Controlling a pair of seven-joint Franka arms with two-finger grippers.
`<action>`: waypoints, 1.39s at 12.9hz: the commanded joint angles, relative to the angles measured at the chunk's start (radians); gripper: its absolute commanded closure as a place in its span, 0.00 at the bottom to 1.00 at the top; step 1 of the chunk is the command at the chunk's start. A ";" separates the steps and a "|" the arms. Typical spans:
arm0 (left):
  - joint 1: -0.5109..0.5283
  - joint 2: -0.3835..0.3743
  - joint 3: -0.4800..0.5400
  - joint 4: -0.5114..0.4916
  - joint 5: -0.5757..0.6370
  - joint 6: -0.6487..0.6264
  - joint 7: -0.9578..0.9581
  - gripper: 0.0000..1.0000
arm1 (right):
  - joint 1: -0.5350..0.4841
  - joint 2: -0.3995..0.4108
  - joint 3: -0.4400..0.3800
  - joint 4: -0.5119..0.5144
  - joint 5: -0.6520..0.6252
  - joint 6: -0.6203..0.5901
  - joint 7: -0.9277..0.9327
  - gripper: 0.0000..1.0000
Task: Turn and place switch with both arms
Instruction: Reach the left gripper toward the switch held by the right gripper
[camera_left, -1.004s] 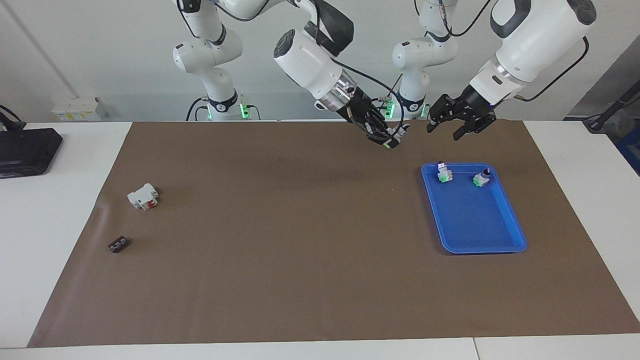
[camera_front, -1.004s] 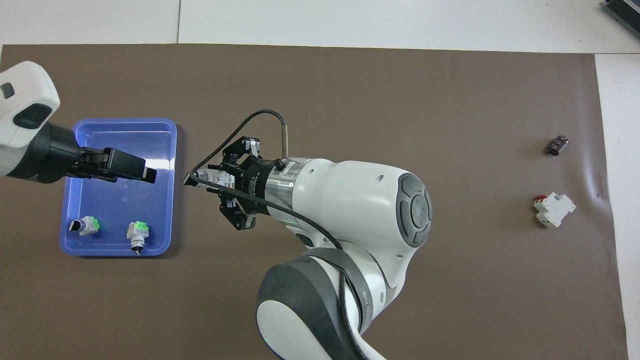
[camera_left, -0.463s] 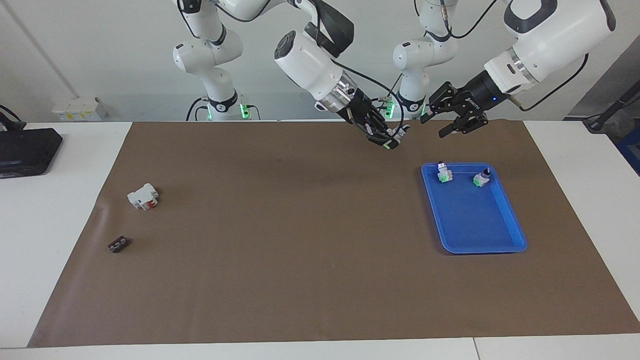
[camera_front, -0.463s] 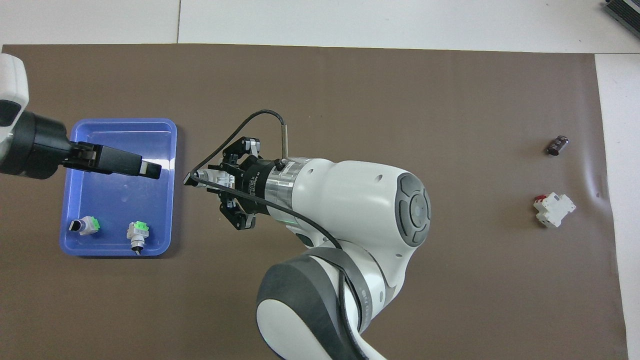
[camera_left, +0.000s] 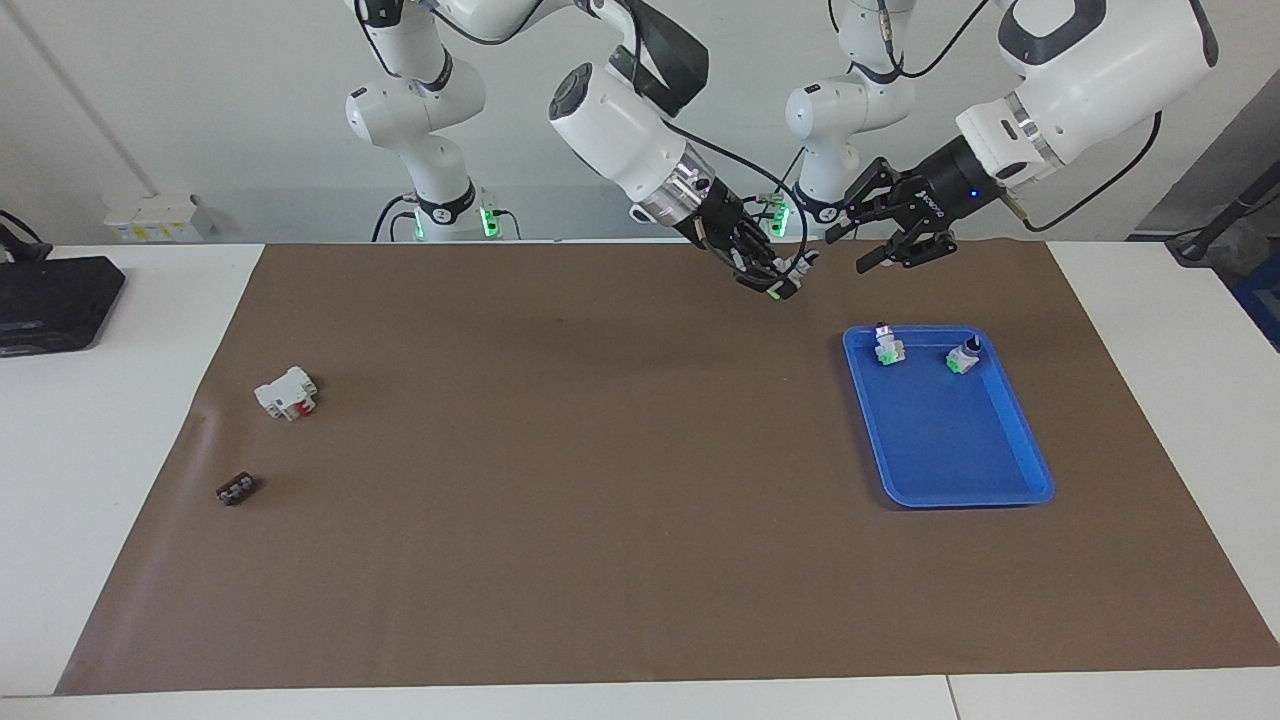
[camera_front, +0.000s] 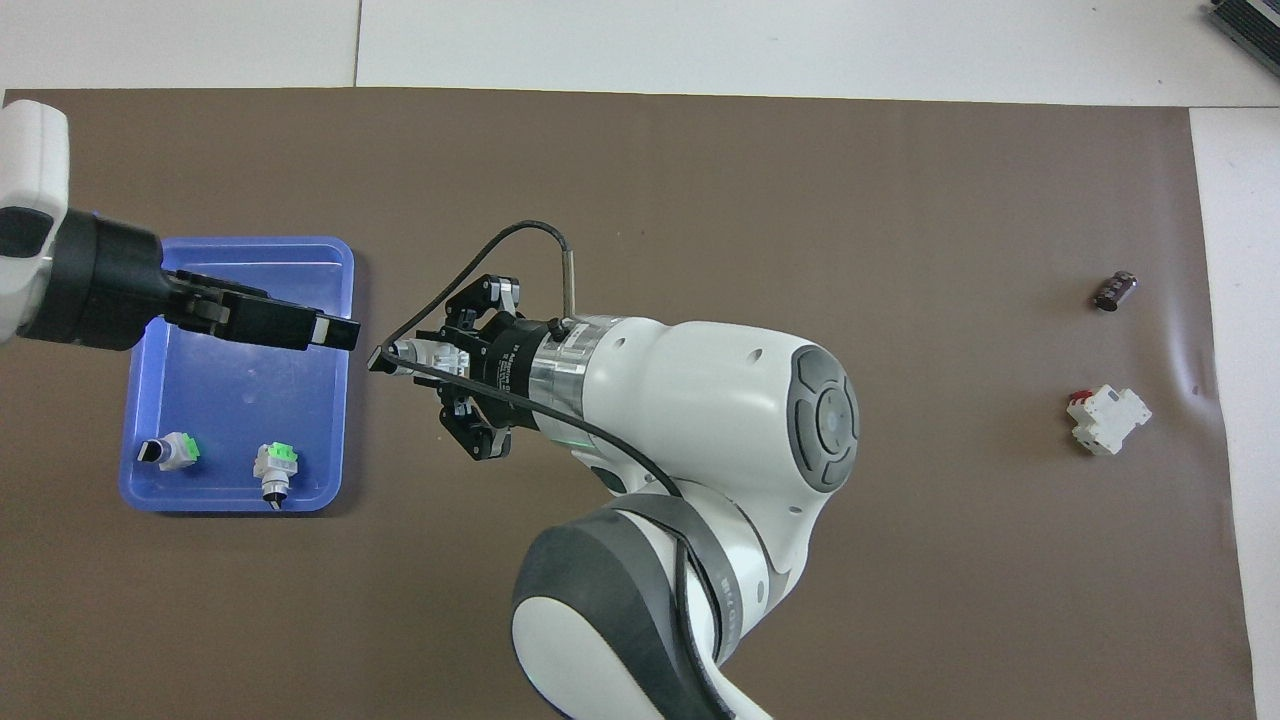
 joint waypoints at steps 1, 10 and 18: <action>-0.021 -0.024 0.003 -0.056 -0.021 0.077 0.039 0.50 | -0.003 0.006 0.004 0.005 -0.008 0.006 -0.001 1.00; -0.032 -0.045 0.003 -0.107 -0.021 0.056 0.089 0.54 | -0.003 0.004 0.004 0.004 -0.008 0.002 -0.003 1.00; -0.032 -0.052 0.003 -0.093 -0.031 -0.018 0.088 0.51 | -0.005 0.004 0.002 0.002 -0.008 0.000 -0.003 1.00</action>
